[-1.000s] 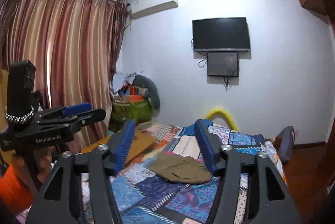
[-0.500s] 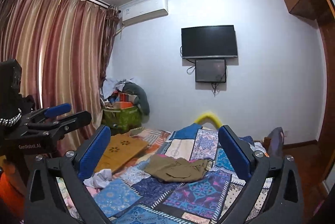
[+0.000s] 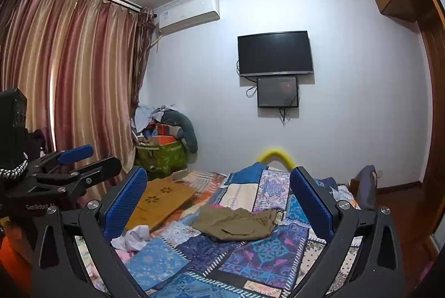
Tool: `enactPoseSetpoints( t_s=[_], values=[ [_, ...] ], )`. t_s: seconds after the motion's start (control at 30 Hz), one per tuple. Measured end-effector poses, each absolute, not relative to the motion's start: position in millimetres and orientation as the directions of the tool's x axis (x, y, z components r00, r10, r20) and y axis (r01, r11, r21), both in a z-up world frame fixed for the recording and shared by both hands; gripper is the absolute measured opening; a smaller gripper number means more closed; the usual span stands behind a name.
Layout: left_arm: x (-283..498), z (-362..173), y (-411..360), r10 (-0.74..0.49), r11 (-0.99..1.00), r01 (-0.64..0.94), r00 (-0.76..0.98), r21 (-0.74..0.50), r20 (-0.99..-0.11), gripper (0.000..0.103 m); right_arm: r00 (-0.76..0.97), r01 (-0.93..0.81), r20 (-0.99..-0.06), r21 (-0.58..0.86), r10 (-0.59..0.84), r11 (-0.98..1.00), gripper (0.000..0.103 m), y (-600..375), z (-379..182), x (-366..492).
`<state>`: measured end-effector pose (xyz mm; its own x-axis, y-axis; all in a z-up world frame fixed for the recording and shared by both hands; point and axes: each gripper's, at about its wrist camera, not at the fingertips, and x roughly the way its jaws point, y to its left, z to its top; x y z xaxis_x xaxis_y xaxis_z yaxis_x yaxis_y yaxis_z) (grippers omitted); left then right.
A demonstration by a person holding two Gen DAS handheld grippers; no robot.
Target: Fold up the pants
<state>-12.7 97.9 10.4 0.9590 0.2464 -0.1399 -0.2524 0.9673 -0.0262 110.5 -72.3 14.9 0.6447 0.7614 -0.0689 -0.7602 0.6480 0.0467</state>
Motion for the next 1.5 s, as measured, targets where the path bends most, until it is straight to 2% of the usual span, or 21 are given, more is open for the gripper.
enactPoseSetpoints(
  t_s=[0.47,1.5],
  values=[
    [-6.6,6.4,100.3,0.252,0.966,-0.259,0.953,-0.021,-0.168,0.103,0.649,-0.755,-0.085,0.048,0.756,0.654,0.102,-73.7,16.7,108.2],
    [-7.0,1.5,94.8,0.23,0.972,-0.236,0.958,-0.012,-0.172,0.103,0.65,-0.749,-0.097,0.086,0.754,0.657,0.102,-79.9,17.5,109.5]
  ],
)
